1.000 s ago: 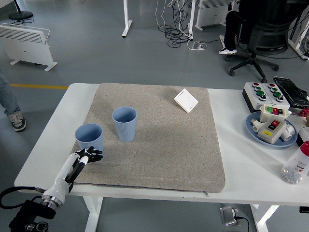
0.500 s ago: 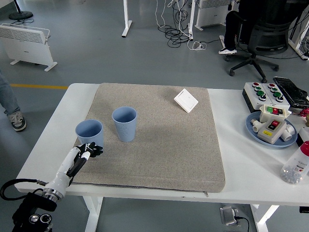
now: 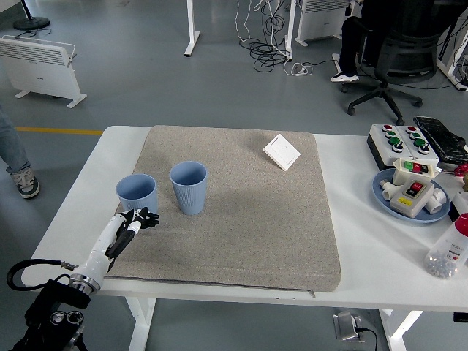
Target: Push cup pick cup insert cup
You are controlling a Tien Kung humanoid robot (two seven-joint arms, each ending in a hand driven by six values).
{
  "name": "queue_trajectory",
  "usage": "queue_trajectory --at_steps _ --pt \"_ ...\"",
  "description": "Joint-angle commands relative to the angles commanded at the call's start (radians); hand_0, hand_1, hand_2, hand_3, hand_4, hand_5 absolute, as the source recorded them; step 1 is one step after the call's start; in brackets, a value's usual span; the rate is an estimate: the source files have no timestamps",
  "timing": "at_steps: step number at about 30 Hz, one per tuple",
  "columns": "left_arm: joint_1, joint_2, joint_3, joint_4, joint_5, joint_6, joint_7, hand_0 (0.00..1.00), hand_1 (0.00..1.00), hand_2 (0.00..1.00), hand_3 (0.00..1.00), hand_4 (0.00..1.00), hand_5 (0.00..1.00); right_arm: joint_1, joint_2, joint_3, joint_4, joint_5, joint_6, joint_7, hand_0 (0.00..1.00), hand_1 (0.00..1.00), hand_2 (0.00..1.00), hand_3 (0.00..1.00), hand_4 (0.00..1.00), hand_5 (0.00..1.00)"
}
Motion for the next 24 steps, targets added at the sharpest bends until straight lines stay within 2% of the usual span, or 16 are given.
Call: queue_trajectory --at_steps 9,15,24 --pt "-0.057 -0.002 0.007 0.080 0.004 -0.004 -0.008 0.805 0.647 0.604 0.576 0.625 0.998 0.003 0.000 -0.003 0.000 0.000 0.000 -0.001 0.761 0.666 0.685 0.566 0.105 0.469" --pt "-0.097 0.003 0.004 0.142 0.039 -0.008 -0.013 0.805 0.644 0.601 0.576 0.621 0.998 0.004 0.000 -0.005 0.000 0.001 0.000 -0.002 0.761 0.665 0.685 0.566 0.105 0.469" --pt "-0.145 0.009 0.000 0.184 0.049 -0.008 -0.023 0.807 0.644 0.599 0.572 0.617 0.998 0.007 0.001 -0.010 0.000 0.002 0.000 -0.003 0.761 0.666 0.686 0.566 0.105 0.469"
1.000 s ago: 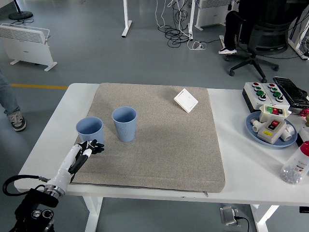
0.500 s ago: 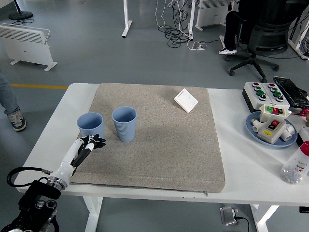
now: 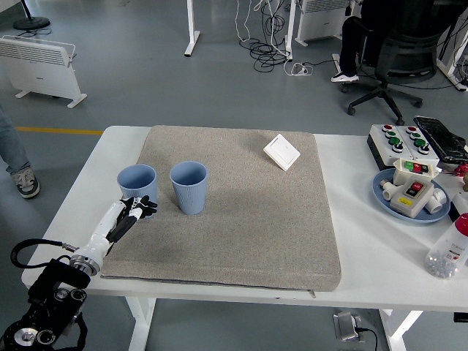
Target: Push cup pick cup insert cup
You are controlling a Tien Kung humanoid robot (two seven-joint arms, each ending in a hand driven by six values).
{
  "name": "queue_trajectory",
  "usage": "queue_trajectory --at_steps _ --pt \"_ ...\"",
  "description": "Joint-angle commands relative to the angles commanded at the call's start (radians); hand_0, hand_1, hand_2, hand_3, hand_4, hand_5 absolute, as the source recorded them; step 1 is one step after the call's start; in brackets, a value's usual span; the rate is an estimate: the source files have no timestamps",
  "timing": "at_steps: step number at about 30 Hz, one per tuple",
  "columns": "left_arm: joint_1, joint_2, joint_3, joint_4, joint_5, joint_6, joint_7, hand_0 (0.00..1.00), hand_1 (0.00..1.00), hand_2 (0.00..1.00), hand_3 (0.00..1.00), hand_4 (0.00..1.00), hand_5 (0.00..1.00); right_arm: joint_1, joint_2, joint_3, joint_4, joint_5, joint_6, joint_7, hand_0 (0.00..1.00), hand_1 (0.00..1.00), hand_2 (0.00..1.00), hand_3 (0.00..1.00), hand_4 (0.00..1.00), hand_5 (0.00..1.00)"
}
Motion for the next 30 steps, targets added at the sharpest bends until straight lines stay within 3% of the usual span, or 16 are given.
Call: queue_trajectory --at_steps 30 --pt "-0.122 -0.030 -0.010 0.202 0.025 -0.026 -0.051 0.829 0.649 0.598 0.567 0.614 0.998 -0.004 0.001 -0.016 0.000 -0.008 0.001 -0.006 0.761 0.665 0.687 0.566 0.105 0.470"
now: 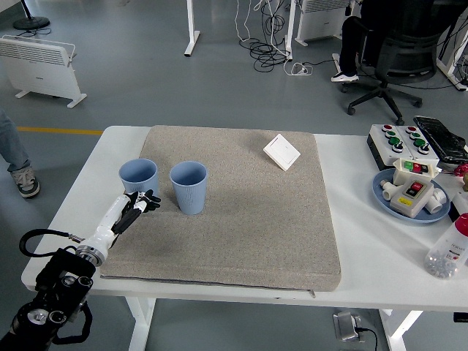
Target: Push cup pick cup insert cup
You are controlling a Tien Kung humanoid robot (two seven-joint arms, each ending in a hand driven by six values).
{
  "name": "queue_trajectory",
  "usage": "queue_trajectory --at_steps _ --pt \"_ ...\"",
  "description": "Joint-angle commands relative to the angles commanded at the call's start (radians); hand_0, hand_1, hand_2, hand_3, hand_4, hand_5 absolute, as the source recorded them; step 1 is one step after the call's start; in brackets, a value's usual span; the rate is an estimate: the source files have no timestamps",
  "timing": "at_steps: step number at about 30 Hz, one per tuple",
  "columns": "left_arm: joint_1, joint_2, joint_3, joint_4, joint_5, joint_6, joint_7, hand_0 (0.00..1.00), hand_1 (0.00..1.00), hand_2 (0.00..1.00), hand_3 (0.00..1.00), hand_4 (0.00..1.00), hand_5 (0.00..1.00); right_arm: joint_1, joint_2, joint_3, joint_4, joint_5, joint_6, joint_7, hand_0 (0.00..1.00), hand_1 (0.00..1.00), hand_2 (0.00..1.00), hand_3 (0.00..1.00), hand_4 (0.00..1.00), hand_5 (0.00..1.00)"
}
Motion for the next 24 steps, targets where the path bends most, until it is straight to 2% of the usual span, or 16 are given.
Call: queue_trajectory --at_steps 9,24 --pt "-0.024 0.002 -0.006 0.030 0.010 0.002 -0.008 0.830 0.649 0.598 0.566 0.616 0.998 -0.002 0.000 -0.007 0.000 0.004 0.000 0.000 0.761 0.666 0.688 0.566 0.104 0.471" --pt "-0.094 -0.021 -0.011 0.117 0.019 0.008 -0.035 0.835 0.652 0.597 0.563 0.620 0.998 0.006 0.001 -0.017 0.000 0.010 0.001 -0.001 0.760 0.665 0.687 0.566 0.104 0.472"
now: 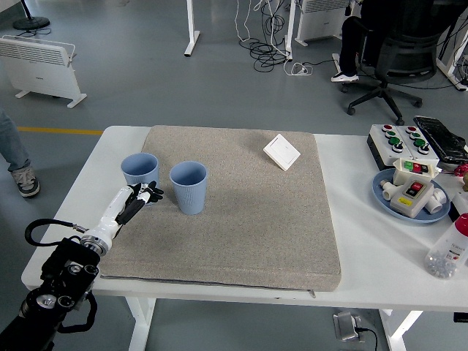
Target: Push cup pick cup insert cup
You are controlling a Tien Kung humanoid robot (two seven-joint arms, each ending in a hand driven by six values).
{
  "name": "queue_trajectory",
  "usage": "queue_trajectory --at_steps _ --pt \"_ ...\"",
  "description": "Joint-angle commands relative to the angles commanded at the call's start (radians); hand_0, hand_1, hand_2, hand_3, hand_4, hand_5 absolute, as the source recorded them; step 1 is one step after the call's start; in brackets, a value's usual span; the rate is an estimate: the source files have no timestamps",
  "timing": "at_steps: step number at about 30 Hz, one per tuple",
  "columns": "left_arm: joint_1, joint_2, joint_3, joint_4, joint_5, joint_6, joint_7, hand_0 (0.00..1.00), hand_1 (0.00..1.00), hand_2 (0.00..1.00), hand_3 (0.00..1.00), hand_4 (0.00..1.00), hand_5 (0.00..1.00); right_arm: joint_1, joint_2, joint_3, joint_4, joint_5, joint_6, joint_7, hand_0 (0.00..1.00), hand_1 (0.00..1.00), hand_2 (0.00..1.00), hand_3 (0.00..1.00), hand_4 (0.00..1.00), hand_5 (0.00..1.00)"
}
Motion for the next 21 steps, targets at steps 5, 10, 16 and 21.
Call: queue_trajectory --at_steps 5,10,16,21 --pt "-0.018 -0.004 -0.011 0.028 0.011 0.000 -0.004 0.835 0.652 0.597 0.563 0.620 0.998 0.001 0.000 -0.003 0.000 0.002 0.000 0.000 0.760 0.665 0.687 0.566 0.104 0.472" --pt "-0.039 -0.019 -0.033 0.060 0.026 -0.001 -0.010 0.835 0.652 0.596 0.562 0.620 0.998 0.002 0.000 -0.005 0.000 0.001 0.000 -0.001 0.760 0.666 0.687 0.565 0.104 0.473" --pt "-0.058 -0.036 -0.069 0.091 0.054 -0.001 -0.018 0.839 0.651 0.595 0.561 0.619 0.998 0.005 0.001 -0.009 0.000 0.000 0.000 -0.001 0.760 0.665 0.688 0.566 0.105 0.473" --pt "-0.063 -0.037 -0.096 0.107 0.076 -0.001 -0.022 0.840 0.650 0.594 0.559 0.618 0.998 0.006 0.002 -0.012 0.000 0.004 0.000 -0.001 0.760 0.665 0.688 0.566 0.105 0.475"
